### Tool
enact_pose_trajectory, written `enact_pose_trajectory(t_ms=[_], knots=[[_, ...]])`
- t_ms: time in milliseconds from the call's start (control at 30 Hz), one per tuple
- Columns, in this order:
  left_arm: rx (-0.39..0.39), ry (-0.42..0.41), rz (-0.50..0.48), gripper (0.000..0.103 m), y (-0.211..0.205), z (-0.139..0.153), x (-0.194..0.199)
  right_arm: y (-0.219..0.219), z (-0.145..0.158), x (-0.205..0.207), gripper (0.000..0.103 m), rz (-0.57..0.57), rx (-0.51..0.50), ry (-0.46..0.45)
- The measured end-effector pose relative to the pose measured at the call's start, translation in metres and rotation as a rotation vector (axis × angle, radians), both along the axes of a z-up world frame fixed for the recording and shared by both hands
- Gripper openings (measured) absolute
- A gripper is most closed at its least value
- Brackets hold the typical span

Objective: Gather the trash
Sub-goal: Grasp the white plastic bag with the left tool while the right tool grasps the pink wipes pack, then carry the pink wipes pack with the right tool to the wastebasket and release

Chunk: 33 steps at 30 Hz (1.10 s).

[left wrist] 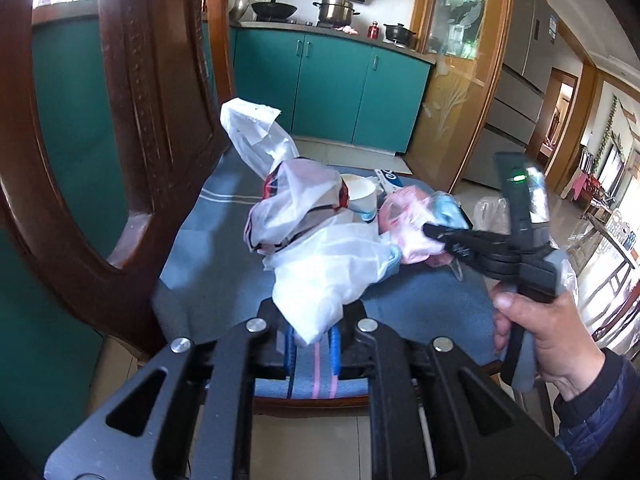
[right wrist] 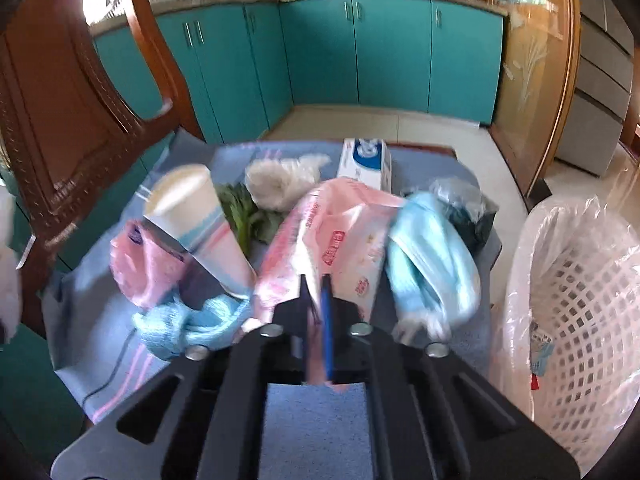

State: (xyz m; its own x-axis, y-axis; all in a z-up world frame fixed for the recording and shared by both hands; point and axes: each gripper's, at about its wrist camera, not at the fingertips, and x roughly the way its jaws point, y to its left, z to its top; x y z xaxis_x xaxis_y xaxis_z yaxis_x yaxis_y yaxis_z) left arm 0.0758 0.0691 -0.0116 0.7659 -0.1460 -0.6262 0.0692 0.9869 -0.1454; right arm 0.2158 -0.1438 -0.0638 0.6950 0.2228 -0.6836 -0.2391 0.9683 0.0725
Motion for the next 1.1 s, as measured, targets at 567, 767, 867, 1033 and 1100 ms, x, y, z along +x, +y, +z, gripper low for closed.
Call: enact_pose_trajectory(t_ms=[567, 767, 867, 1033, 1100], knots=[[-0.033, -0.013, -0.068, 0.015, -0.015, 0.011, -0.006, -0.038, 0.073, -0.158, 0.002, 0.026, 0.147, -0.171], [-0.024, 0.003, -0.071, 0.015, -0.022, 0.005, -0.003, -0.027, 0.065, -0.156, 0.002, 0.045, 0.123, -0.137], [-0.016, 0.007, -0.068, 0.015, -0.024, 0.005, -0.002, -0.025, 0.067, -0.157, 0.002, 0.052, 0.123, -0.143], [-0.010, 0.013, -0.070, 0.015, -0.030, 0.006, 0.002, -0.029, 0.065, -0.157, 0.002, 0.051, 0.124, -0.141], [-0.008, 0.016, -0.071, 0.015, -0.032, 0.006, 0.003, -0.029, 0.064, -0.157, 0.002, 0.050, 0.123, -0.138]])
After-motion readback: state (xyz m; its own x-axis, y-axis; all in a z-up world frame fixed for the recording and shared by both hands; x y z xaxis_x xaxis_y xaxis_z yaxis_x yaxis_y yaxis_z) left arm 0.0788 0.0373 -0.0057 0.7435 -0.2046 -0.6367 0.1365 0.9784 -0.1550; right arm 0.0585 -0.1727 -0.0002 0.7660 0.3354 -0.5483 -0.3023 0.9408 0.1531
